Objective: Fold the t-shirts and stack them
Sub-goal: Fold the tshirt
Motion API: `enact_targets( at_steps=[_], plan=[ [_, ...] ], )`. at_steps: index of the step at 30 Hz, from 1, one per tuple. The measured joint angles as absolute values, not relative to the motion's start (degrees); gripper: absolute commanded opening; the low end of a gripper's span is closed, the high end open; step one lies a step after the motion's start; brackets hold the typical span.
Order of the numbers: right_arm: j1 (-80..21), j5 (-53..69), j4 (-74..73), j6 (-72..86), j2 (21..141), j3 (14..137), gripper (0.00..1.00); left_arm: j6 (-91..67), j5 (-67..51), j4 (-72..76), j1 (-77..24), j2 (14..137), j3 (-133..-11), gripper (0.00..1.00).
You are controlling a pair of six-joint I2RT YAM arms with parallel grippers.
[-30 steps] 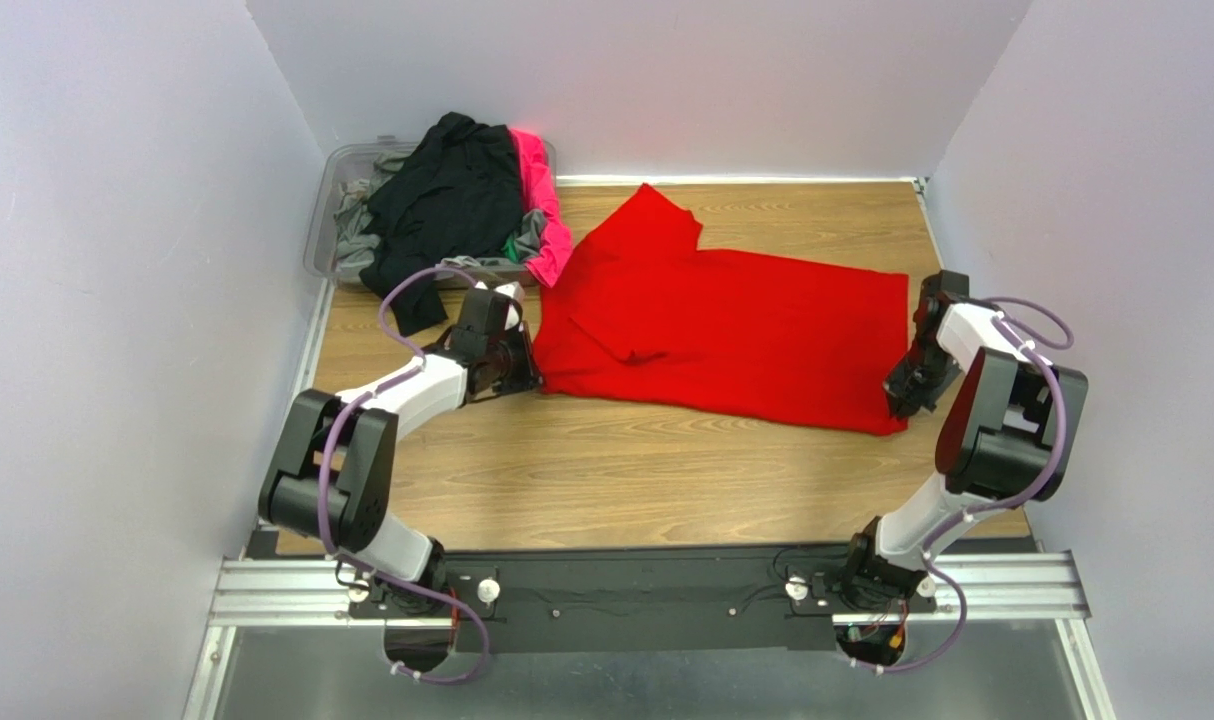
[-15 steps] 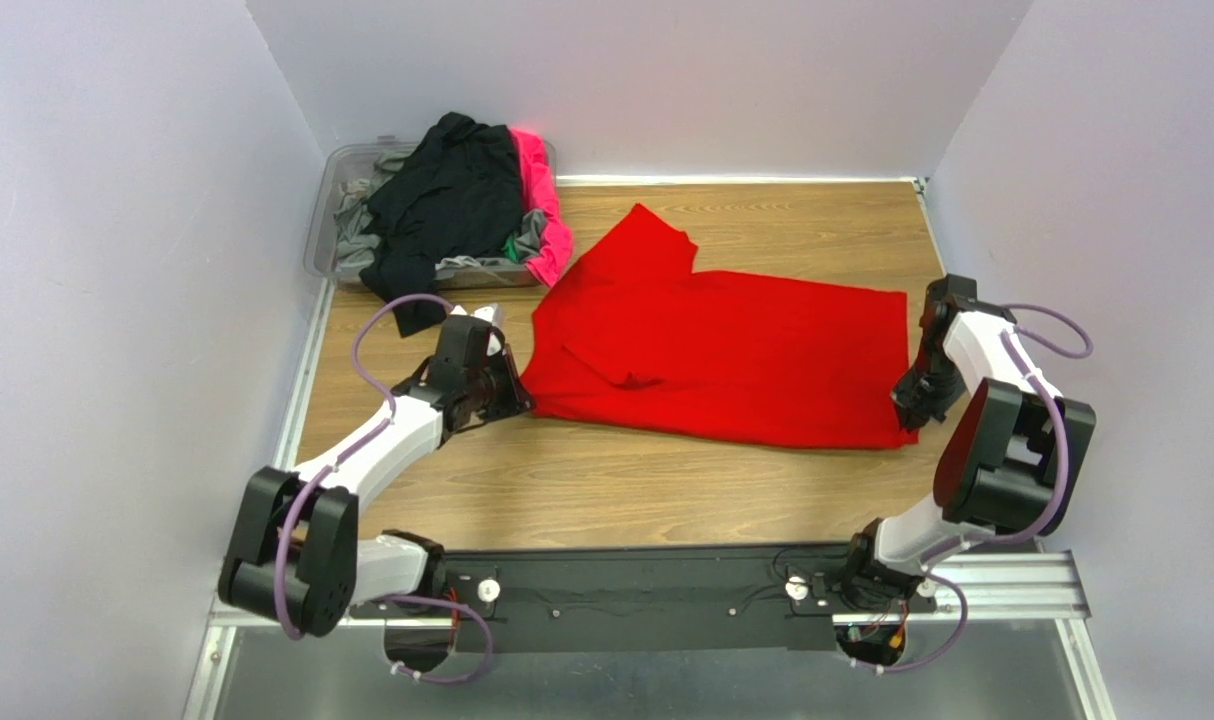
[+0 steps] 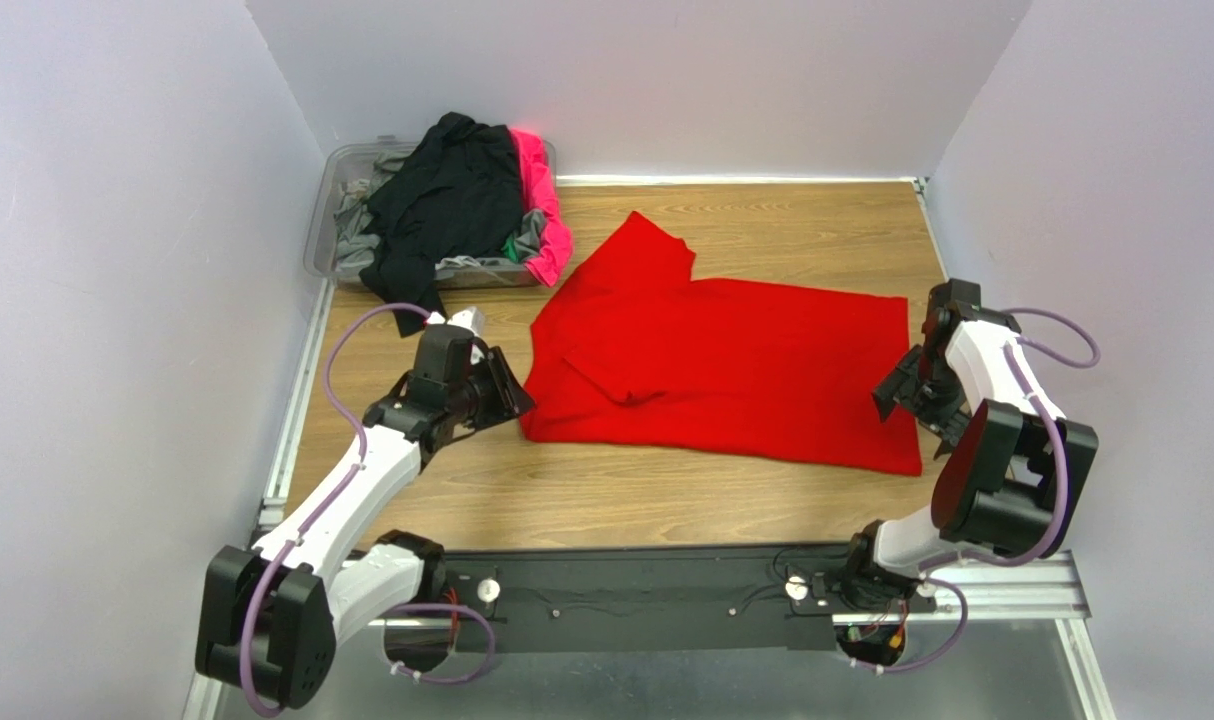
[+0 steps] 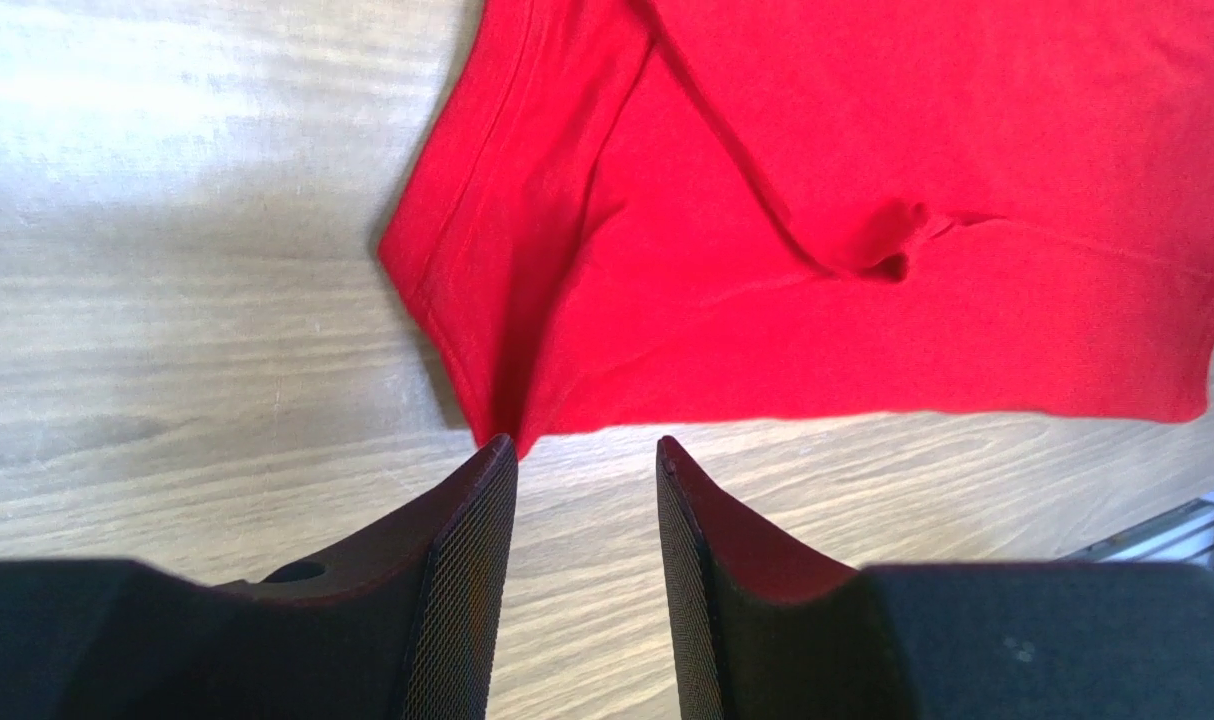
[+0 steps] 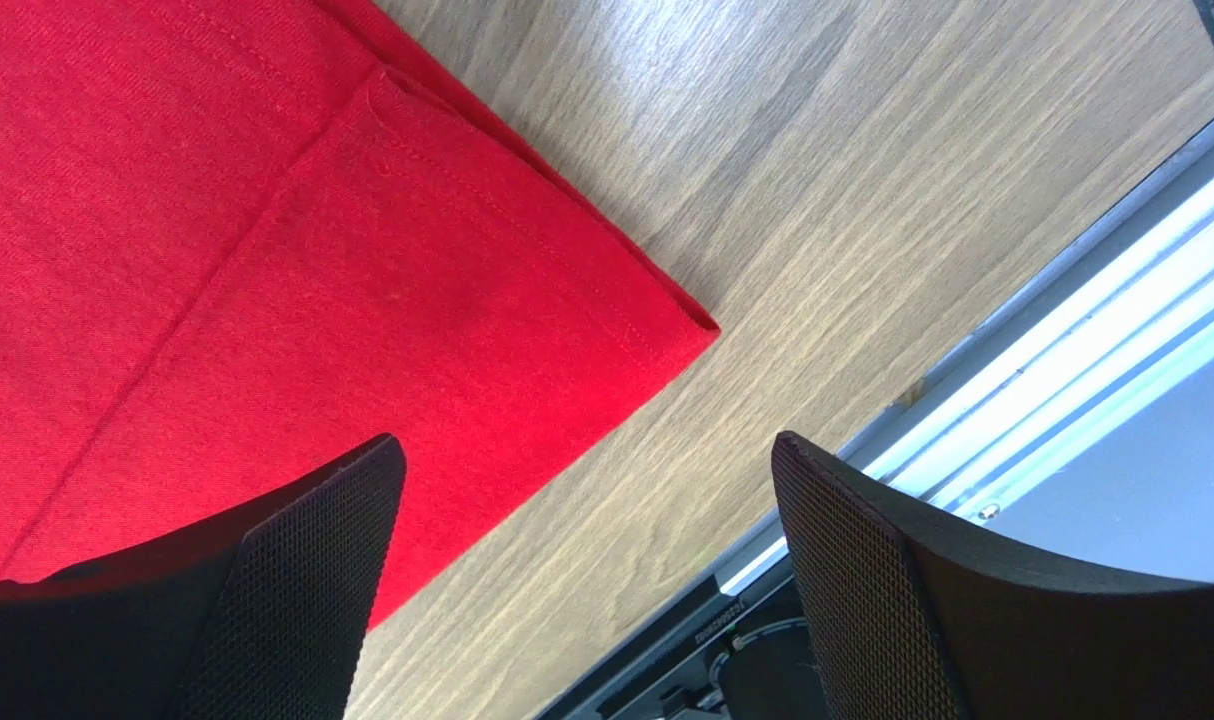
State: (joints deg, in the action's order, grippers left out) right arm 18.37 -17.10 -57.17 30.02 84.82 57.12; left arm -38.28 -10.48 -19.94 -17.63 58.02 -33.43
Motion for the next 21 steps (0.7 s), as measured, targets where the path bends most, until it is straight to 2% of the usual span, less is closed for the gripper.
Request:
enact_targets(
  at_steps=[7,14,18,21],
  plan=[
    [18.39,-16.32,-56.82,28.95,82.7,58.15,0.96,-38.68,-9.67,-17.96,-21.58,61.78,-38.37,0.43],
    [18.37,-13.02,-54.89,26.68,78.17,58.61,0.96,-40.42,-10.0,-11.07,-35.68,78.19,-47.03,0.44],
    [18.39,-11.31,-53.93,25.8,78.08,58.61,0.96,-40.53,-10.13,-8.62,-38.98,86.52,-51.59,0.43],
    [18.37,-10.74,-53.58,25.39,77.93,58.61,0.96,-40.53,-10.11,-8.25,-39.38,88.33,-52.38,0.43]
  ],
)
